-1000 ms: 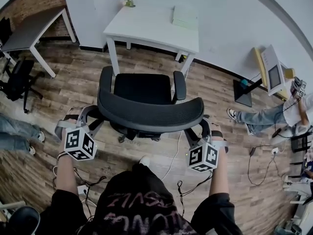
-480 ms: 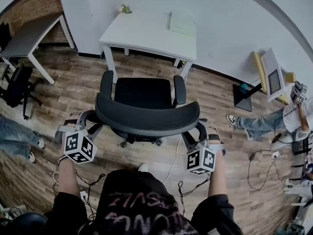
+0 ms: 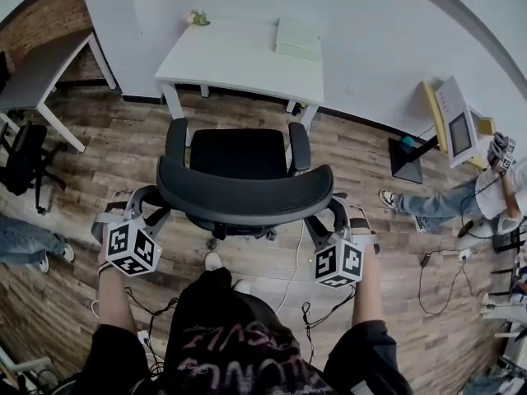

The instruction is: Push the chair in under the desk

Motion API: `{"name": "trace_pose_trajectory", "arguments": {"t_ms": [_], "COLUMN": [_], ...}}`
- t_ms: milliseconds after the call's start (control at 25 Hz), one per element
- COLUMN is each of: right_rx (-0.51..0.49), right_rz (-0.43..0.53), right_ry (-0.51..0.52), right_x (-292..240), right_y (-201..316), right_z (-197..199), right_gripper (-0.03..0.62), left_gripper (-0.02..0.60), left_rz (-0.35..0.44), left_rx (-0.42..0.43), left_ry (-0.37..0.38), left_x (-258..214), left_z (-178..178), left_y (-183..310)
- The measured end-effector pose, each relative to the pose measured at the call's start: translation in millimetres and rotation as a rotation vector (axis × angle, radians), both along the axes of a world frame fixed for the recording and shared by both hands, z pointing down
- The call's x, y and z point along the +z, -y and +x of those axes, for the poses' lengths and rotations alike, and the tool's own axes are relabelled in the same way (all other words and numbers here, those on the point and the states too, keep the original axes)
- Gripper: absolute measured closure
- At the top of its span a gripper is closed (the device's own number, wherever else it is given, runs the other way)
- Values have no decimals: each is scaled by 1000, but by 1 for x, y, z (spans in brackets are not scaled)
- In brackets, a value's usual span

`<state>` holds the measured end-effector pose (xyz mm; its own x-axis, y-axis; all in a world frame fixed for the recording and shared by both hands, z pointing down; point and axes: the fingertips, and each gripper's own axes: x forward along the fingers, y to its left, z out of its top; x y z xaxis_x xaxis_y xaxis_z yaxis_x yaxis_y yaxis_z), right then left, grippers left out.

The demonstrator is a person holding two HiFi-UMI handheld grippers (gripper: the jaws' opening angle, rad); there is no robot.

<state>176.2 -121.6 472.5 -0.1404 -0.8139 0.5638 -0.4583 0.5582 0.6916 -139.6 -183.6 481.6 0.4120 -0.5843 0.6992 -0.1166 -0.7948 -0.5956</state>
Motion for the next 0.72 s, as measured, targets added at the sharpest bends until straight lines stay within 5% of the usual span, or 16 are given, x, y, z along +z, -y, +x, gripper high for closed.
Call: {"name": "trace_pose_trajectory", "arguments": {"t_ms": [720], "right_rx": [18], "right_rz": [11], "right_ry": [26], "right_x": [-2], "right_y": [68], "right_z": [-15], "right_gripper": [359], "left_gripper": [368], "left_rz": [-24], "left_rx": [37], "left_ry": [2], "left_x": [-3], "left_z": [-14], "left_y": [79]}}
